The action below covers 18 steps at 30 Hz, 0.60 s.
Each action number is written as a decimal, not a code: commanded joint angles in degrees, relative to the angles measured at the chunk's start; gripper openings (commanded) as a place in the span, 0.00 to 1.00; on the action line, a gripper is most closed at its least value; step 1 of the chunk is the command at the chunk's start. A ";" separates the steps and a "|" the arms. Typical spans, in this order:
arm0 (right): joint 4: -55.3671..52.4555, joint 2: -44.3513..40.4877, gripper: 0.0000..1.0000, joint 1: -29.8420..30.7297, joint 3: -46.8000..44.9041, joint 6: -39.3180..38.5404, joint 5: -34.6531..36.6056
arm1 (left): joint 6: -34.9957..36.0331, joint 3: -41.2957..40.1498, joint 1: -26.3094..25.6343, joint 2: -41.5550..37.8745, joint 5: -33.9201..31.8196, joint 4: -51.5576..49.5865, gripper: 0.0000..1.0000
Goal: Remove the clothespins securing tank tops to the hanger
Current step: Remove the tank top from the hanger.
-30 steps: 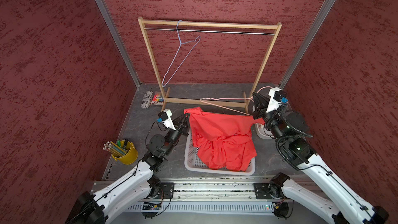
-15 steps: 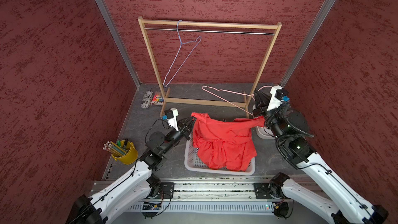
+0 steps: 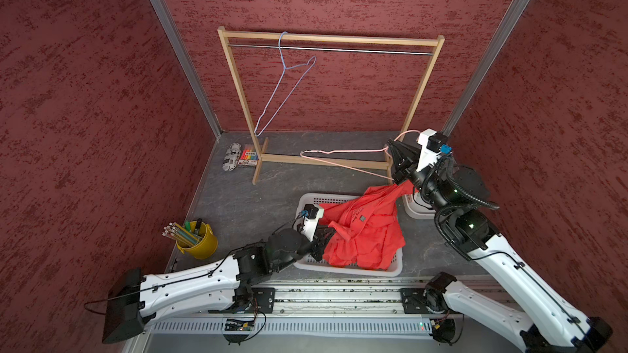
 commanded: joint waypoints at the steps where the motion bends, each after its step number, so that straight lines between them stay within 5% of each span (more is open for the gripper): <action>1: -1.18 0.25 0.00 -0.17 -0.01 2.08 -4.96 | -6.61 4.05 0.88 4.72 -17.29 -14.07 0.79; 2: -1.33 0.45 0.00 -0.12 -0.52 2.34 -5.33 | -5.08 5.47 1.08 6.14 -17.67 -14.43 0.98; 6: -3.01 1.25 0.00 -0.11 -0.85 2.44 -6.10 | 7.64 6.07 -0.27 4.75 -15.21 -3.83 1.00; 11: -4.58 1.87 0.00 -0.07 -0.95 0.72 -4.34 | 22.46 -2.80 -0.97 -12.15 -8.42 14.22 1.00; 18: -5.03 2.66 0.00 -0.05 -0.86 0.11 -5.47 | 32.17 1.58 -0.54 -21.60 -8.26 5.05 1.00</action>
